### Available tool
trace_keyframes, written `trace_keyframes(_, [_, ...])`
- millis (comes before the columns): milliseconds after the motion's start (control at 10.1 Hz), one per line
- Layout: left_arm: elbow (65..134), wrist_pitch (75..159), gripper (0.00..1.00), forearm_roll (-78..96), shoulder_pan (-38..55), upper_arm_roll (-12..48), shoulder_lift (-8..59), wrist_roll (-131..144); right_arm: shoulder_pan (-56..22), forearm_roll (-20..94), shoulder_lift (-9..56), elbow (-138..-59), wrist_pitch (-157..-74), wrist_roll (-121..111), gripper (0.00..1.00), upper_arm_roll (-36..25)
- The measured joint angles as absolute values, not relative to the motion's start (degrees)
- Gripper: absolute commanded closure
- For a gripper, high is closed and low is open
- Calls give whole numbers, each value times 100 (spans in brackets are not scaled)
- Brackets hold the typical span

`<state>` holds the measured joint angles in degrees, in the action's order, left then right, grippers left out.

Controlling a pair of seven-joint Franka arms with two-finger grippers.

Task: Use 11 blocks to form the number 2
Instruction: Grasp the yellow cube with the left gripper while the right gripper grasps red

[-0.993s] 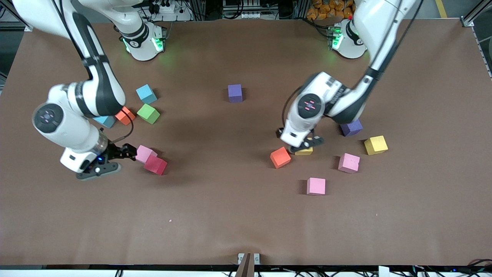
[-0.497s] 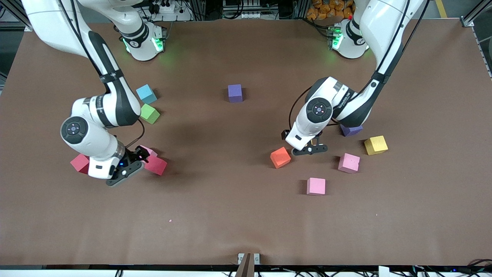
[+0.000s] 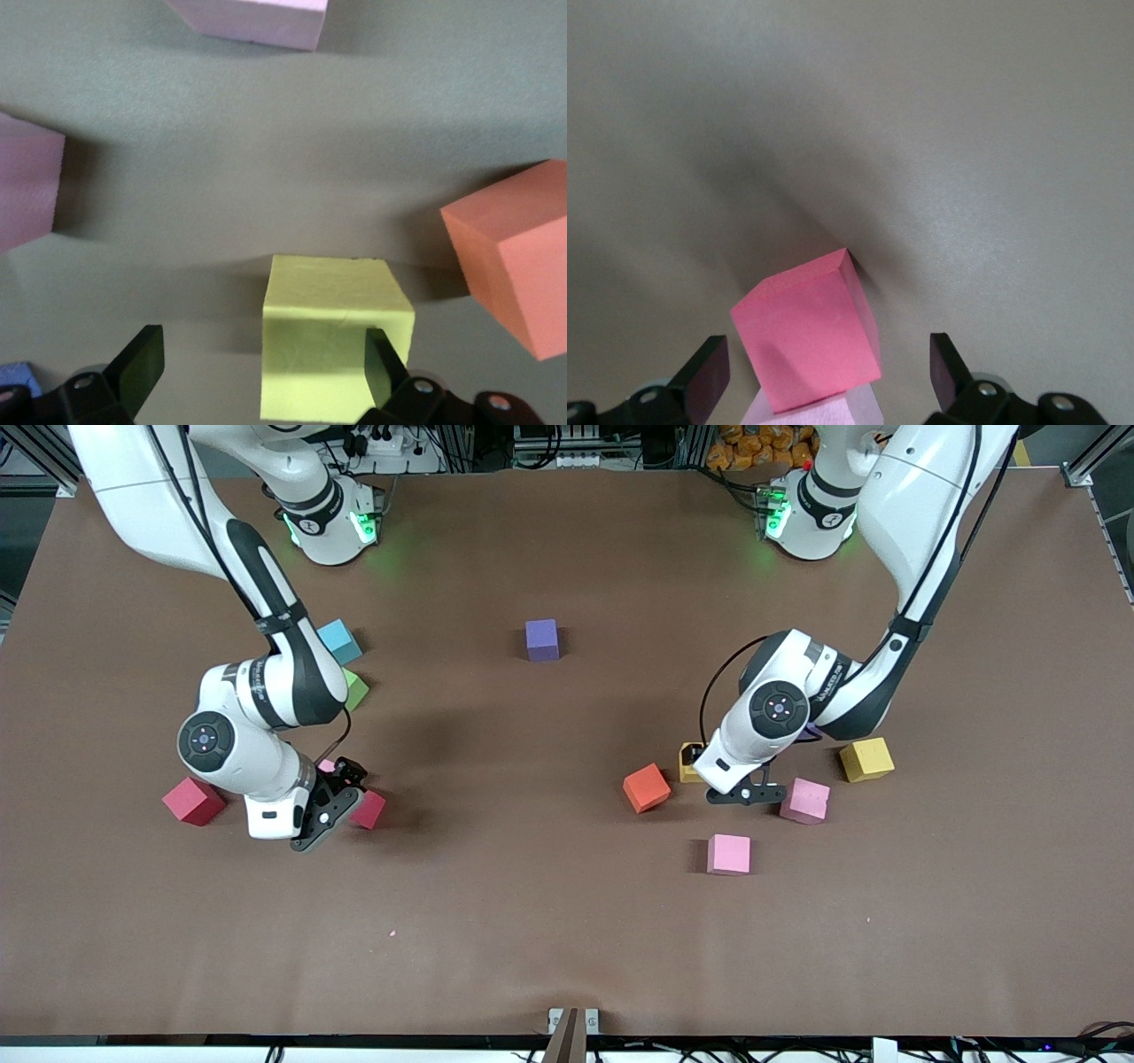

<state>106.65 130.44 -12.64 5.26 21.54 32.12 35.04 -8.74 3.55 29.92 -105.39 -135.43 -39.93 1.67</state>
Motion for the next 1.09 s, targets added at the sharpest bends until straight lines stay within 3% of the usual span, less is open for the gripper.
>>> trace_keyframes(695, [10563, 13322, 0, -1264, 756, 2221, 3466, 3958, -1056, 357, 3315, -10545, -13726, -4295, 0, 178])
trace_keyframes(795, [10552, 13373, 0, -1264, 800, 2221, 3564, 3977, -1058, 357, 3397, -10545, -13879, -4318, 7, 176])
trace_keyframes(894, [10528, 13390, 17, -1264, 815, 2220, 3635, 3989, -1057, 357, 3462, -10544, -13994, -4335, 15, 170])
trace_keyframes(993, [10500, 13392, 55, -1264, 809, 2207, 3686, 3999, -1056, 357, 3500, -10544, -14036, -4337, 30, 161])
trace_keyframes(1093, [10464, 13392, 69, -1264, 788, 2199, 3716, 4000, -1048, 357, 3503, -10542, -14039, -4345, 55, 153])
